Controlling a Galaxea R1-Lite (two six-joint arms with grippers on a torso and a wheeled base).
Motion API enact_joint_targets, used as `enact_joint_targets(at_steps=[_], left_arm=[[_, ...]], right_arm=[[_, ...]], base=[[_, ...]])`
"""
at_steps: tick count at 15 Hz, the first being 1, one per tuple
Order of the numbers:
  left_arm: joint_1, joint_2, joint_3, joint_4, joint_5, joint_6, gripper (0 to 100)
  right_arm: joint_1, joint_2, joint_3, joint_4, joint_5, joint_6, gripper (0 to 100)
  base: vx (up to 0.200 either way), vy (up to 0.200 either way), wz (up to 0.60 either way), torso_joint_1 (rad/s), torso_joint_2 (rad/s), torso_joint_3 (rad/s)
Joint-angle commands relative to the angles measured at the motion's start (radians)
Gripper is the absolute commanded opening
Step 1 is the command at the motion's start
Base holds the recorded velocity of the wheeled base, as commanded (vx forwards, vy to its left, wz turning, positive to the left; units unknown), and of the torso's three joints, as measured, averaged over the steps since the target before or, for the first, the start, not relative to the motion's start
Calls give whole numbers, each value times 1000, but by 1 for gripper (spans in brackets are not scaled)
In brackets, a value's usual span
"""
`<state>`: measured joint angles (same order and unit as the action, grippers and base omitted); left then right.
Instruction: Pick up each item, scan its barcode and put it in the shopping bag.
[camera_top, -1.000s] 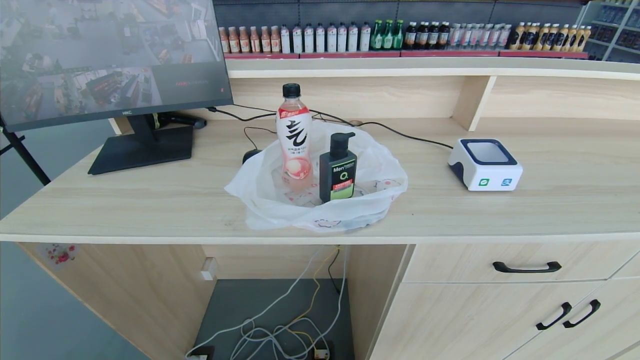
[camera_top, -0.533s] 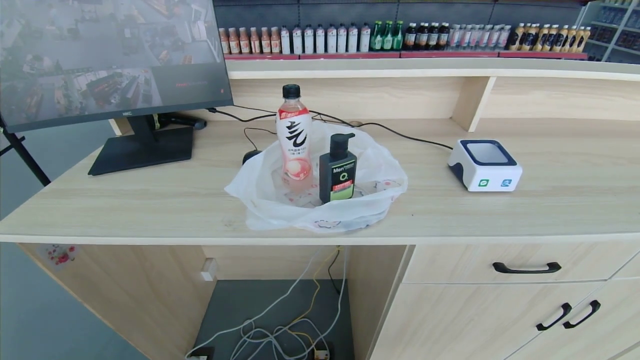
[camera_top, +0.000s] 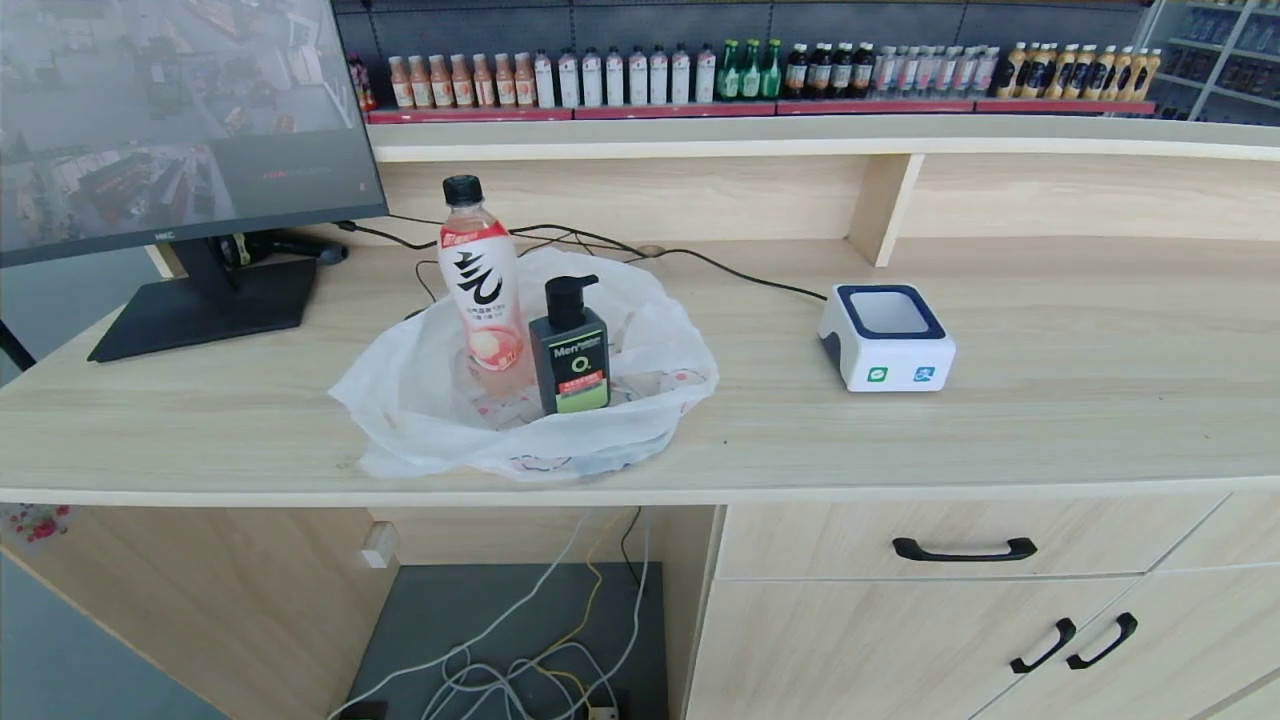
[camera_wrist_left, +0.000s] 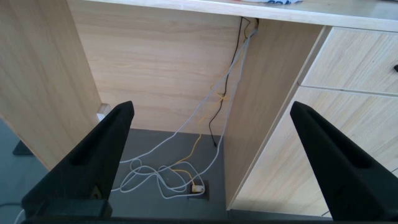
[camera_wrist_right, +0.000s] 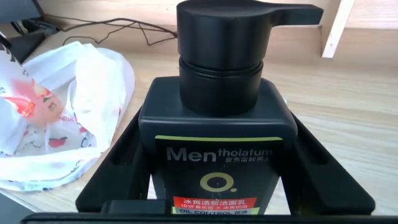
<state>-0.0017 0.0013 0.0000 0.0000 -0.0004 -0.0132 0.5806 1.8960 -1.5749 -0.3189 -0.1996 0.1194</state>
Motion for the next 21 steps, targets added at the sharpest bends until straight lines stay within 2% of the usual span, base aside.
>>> enact_joint_targets(at_steps=[1,5,8,11,16,21], left_arm=[[0,0,0,0,-1,-1,100],[0,0,0,0,-1,2,100],[0,0,0,0,0,1,100],[0,0,0,0,0,1,100],[0,0,0,0,0,-1,100],[0,0,0,0,-1,-1,100]], right_arm=[[-13,133,-188,92,6,59,0],[-35,256,-358,176,22,62,0],[-47,268,-370,173,23,92,0],[-51,210,-359,178,25,128,0],[-47,89,-226,176,28,129,0],[-30,40,-171,222,26,126,0]], base=[[0,0,0,0,0,0],[0,0,0,0,0,0],[0,0,0,0,0,0],[200,0,0,-3,-1,2],[0,0,0,0,0,0],[0,0,0,0,0,0]])
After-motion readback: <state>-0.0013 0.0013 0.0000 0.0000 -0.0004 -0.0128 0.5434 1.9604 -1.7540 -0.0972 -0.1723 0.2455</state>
